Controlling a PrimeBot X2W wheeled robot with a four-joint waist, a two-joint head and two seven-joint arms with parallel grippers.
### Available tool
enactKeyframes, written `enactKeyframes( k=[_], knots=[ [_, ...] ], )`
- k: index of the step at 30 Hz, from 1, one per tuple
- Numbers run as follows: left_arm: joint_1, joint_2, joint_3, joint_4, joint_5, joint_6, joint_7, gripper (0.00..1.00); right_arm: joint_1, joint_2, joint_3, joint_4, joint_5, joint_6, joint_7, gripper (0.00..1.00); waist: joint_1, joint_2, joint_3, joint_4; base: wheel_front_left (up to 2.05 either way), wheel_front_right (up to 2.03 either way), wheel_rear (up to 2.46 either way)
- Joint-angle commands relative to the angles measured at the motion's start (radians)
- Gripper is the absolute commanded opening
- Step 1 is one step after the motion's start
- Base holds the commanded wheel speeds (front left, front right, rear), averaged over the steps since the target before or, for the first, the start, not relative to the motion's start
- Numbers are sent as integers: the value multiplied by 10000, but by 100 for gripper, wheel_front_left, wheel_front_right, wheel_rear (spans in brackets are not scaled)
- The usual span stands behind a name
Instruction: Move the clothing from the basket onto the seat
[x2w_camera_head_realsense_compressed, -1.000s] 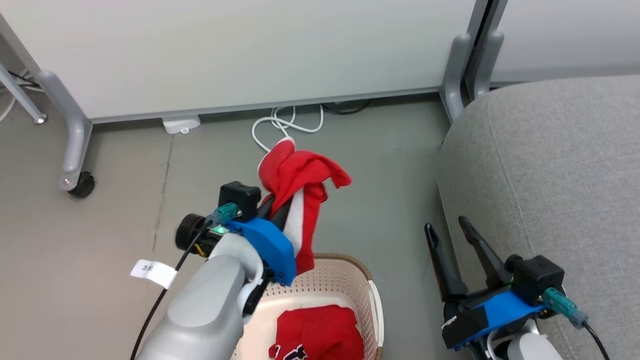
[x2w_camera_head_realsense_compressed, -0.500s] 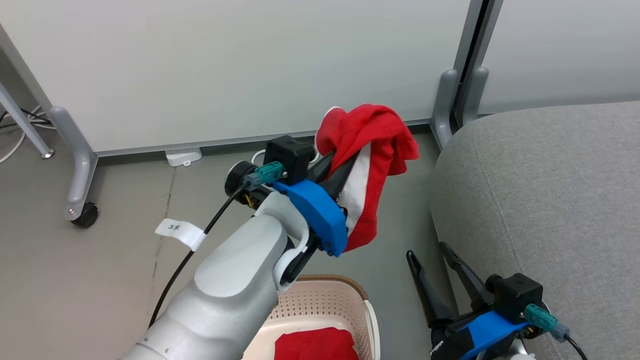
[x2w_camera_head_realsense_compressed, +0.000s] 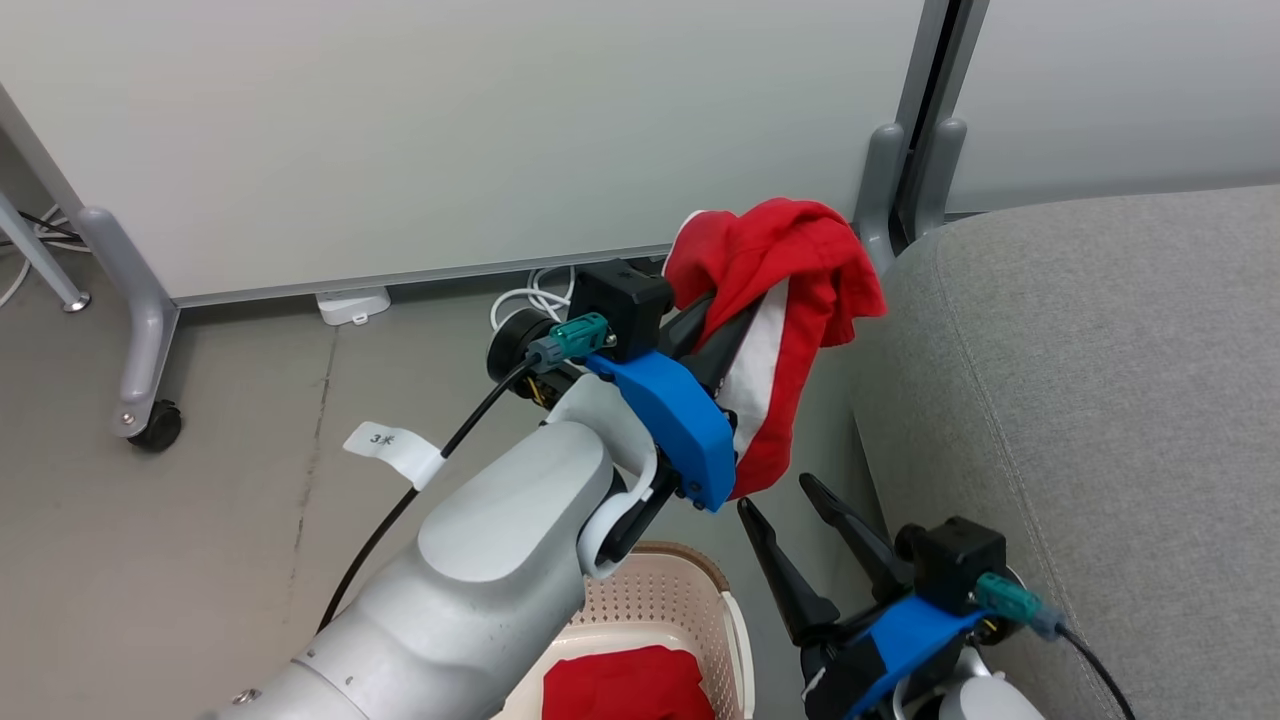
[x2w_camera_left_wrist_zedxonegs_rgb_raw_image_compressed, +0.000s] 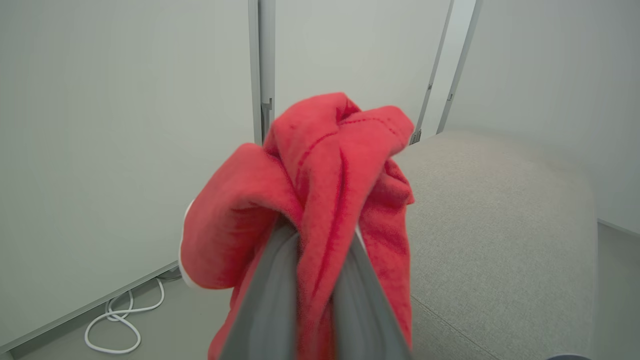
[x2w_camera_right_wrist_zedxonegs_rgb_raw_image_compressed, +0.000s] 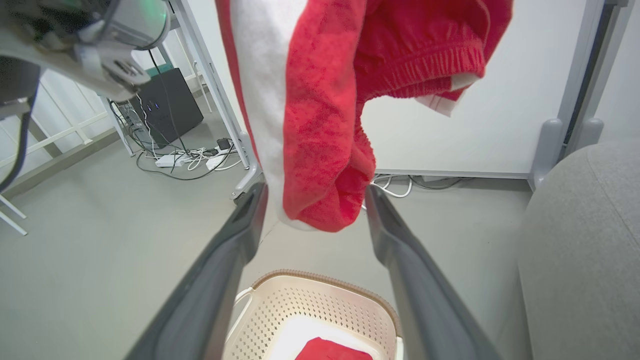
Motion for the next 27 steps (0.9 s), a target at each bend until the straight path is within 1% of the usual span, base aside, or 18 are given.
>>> enactKeyframes(
  k=[1, 5, 14, 15, 16, 17, 21, 27],
  knots=[
    [-183, 8, -63, -41, -77, 71, -75, 0, -160, -29, 60, 121, 272, 1, -53, 100, 0, 1, 5, 12, 0, 0, 0],
    [-333, 10, -432, -152, -394, 131, -149, 0, -861, -24, 277, 850, 789, 1, -235, 100, 0, 1, 8, 91, 0, 0, 0],
    [-614, 9, -1192, -325, -1017, 299, -360, 0, -2346, -27, 1036, 2512, 1412, 1, -706, 100, 0, 1, 2, 230, 0, 0, 0],
    [-644, 6, -1252, -339, -1077, 317, -378, 0, -2463, -29, 1123, 2676, 1509, 1, -751, 91, 0, 1, -3, 233, 0, 0, 0],
    [-666, 6, -1322, -340, -1133, 339, -387, 0, -2575, -27, 1215, 2793, 1563, 1, -805, 32, 0, 1, -9, 233, 0, 0, 0],
    [-683, 8, -1395, -336, -1194, 367, -415, 0, -2683, -24, 1310, 2903, 1608, 1, -841, 0, 0, 1, -11, 230, 0, 0, 0],
    [-783, 9, -1620, -262, -1404, 415, -510, 0, -2958, -29, 1528, 3307, 1658, 1, -1076, 0, 0, 1, -15, 228, 0, 0, 0],
    [-881, 8, -1891, -74, -1633, 446, -625, 0, -3104, -27, 1533, 3710, 1405, 1, -1251, 0, 0, 1, -12, 207, 0, 0, 0]
  ],
)
